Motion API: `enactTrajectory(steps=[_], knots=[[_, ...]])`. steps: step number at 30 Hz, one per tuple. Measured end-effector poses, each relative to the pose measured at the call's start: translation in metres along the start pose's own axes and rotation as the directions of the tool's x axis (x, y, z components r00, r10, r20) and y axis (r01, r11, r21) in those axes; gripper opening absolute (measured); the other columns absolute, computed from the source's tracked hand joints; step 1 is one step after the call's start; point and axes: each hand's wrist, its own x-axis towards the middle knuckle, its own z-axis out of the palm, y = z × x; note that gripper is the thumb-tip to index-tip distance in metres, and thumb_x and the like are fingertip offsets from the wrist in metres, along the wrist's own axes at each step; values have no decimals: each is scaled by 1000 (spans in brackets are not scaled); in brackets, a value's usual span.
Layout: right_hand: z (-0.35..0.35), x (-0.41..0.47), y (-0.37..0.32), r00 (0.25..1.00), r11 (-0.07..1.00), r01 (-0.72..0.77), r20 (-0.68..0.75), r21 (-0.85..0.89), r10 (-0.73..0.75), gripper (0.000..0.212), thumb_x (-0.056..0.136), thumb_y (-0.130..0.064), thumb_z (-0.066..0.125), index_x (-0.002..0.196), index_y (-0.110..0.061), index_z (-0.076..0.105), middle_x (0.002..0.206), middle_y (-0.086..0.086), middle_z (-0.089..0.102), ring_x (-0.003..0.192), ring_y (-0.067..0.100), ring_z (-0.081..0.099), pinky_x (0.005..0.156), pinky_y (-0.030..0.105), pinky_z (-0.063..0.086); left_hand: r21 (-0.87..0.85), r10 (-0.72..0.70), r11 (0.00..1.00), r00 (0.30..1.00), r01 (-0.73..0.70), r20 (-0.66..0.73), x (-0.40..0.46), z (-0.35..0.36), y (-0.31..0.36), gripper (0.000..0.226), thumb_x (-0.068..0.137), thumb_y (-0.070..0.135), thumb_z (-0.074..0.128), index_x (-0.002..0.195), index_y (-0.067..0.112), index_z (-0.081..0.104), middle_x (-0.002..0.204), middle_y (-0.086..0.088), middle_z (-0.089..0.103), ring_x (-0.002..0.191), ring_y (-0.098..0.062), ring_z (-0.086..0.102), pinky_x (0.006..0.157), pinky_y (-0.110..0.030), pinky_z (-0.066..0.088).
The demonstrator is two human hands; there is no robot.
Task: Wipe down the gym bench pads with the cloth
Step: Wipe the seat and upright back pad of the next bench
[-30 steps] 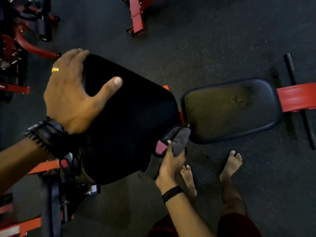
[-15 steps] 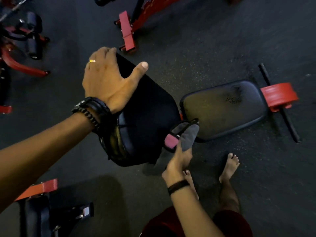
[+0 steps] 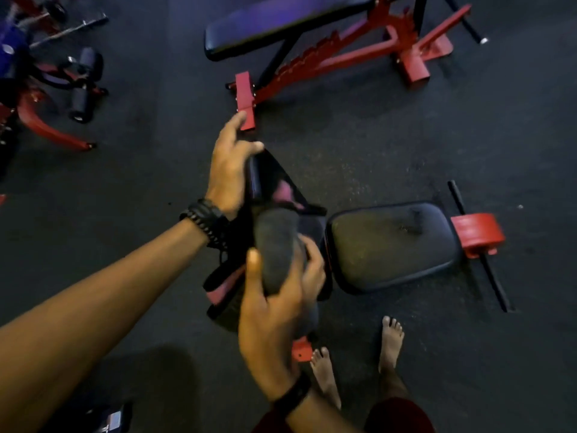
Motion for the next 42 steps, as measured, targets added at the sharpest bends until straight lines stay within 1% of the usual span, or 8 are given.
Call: enactTrajectory(steps=[3,7,12,21,27,33,39,42], knots=[[32,82,-29,923,935,281,327,-217,-201,51,89,-41,60,138,-34,46,145,2,35,131,29,36,100,53,40,-540,-183,838,973,78,-144,-2,-31,-2,27,92,26,58,110,11,70,115,-4,68,110,-17,63,94,-23,47],[87,187,-51,873,943,222,481,-248,-80,40,88,-41,61,125,-25,59,131,7,47,124,34,42,97,57,43,-285,-100,958,969,32,-227,-10,-51,-6,69,87,49,42,143,10,44,146,-3,49,132,-9,48,114,-25,33],[19,75,-11,821,870,472,430,-141,-376,45,85,-27,60,129,-29,55,147,4,39,137,31,35,101,55,41,-137,5,990,968,-41,-251,-25,-61,-22,66,93,51,33,142,10,46,143,2,52,133,-3,46,109,-20,35],[80,182,-3,948,996,-71,314,48,53,53,77,-67,58,106,-24,63,114,5,64,104,29,62,85,52,53,172,20,985,998,-11,-51,-14,2,-25,76,91,61,25,152,16,31,157,0,33,145,-7,28,122,-33,21],[-4,69,45,928,980,36,357,197,-106,50,90,-57,57,128,-24,56,135,-5,51,122,18,53,97,41,49,257,105,963,991,-80,-86,-14,8,-32,84,93,70,20,152,11,28,155,-3,36,146,-16,29,121,-45,23],[68,169,64,873,941,-329,355,-74,333,60,89,-61,57,118,-8,60,122,13,57,112,32,57,91,54,48,427,109,902,992,-70,-67,-18,11,-26,67,96,53,24,147,12,38,154,0,38,148,-11,24,121,-32,22],[10,102,57,916,994,45,393,104,-82,52,93,-63,45,132,-29,46,136,-6,45,122,16,48,98,29,40,440,115,895,992,-79,-56,-16,10,-29,89,92,74,12,147,9,39,154,-2,40,147,-12,25,120,-38,22],[-7,74,103,899,991,-126,429,54,91,70,87,-78,38,129,-23,51,129,-2,51,118,18,53,98,39,46,436,114,897,991,-72,-71,-17,11,-30,88,93,73,13,147,8,41,152,-4,41,147,-13,27,120,-40,23]])
